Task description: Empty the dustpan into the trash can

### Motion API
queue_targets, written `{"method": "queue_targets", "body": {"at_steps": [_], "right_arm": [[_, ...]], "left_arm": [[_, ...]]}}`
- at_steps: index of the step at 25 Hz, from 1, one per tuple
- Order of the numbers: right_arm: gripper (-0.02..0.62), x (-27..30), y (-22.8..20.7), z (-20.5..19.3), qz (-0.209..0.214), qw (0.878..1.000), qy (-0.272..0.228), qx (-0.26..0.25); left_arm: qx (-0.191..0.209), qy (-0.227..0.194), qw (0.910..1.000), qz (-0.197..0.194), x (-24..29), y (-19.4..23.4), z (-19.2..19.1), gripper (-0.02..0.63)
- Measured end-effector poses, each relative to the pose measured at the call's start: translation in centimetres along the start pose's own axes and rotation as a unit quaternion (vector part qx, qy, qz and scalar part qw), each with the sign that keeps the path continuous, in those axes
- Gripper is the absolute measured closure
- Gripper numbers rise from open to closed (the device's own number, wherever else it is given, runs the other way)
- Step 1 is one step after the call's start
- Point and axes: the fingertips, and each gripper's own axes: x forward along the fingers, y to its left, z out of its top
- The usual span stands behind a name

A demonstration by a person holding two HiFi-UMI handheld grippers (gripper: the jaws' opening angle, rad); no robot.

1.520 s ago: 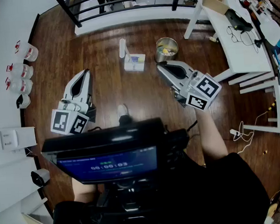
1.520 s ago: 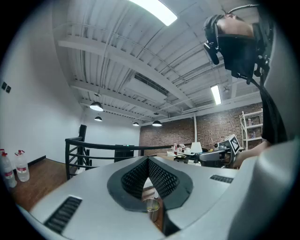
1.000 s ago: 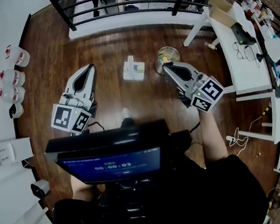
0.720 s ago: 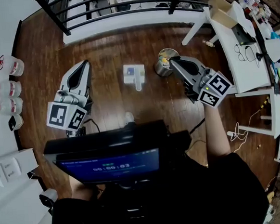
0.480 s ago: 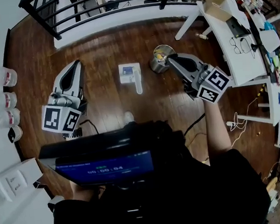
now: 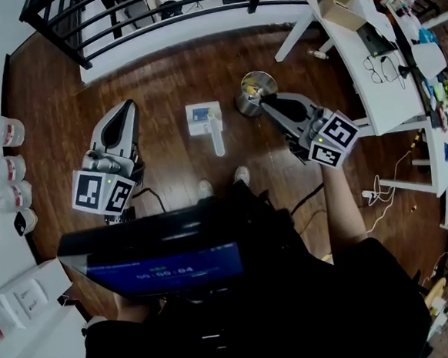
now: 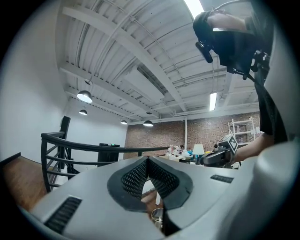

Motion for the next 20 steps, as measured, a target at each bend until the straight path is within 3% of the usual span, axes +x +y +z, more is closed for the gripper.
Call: {"method": "queue_targets", "body": {"at_steps": [9, 10, 11, 14, 18, 20], "right_arm": [[0.563, 0.8, -0.8, 0.3, 0.049, 0.999, 0.003, -0.005], [0.531, 0.9, -0.8, -0.3, 0.063, 0.998, 0.009, 0.001], [0.481, 0.9, -0.7, -1.2, 0.080, 0.997, 0.019, 0.009], [0.421, 1.3, -0.5, -6.0, 0.132, 0.988, 0.069, 0.043], [0.402, 2.0, 0.2, -13.6, 0.179, 0.969, 0.135, 0.100], [0.351, 2.9, 0.9, -16.9, 0.200, 0.957, 0.162, 0.133]], "left_arm": [[0.005, -0.010, 0.9998, 0.014, 2.0, -1.2, 0.5, 0.606], [0.003, -0.012, 0.9998, 0.017, 2.1, -1.2, 0.5, 0.606], [0.002, -0.014, 0.9997, 0.019, 2.3, -1.3, 0.6, 0.606], [0.008, -0.012, 0.9994, 0.032, 2.4, -1.7, 0.5, 0.606], [0.016, -0.010, 0.9984, 0.054, 2.2, -2.2, 0.5, 0.606], [0.013, -0.008, 0.9978, 0.064, 1.8, -2.4, 0.4, 0.606]]}}
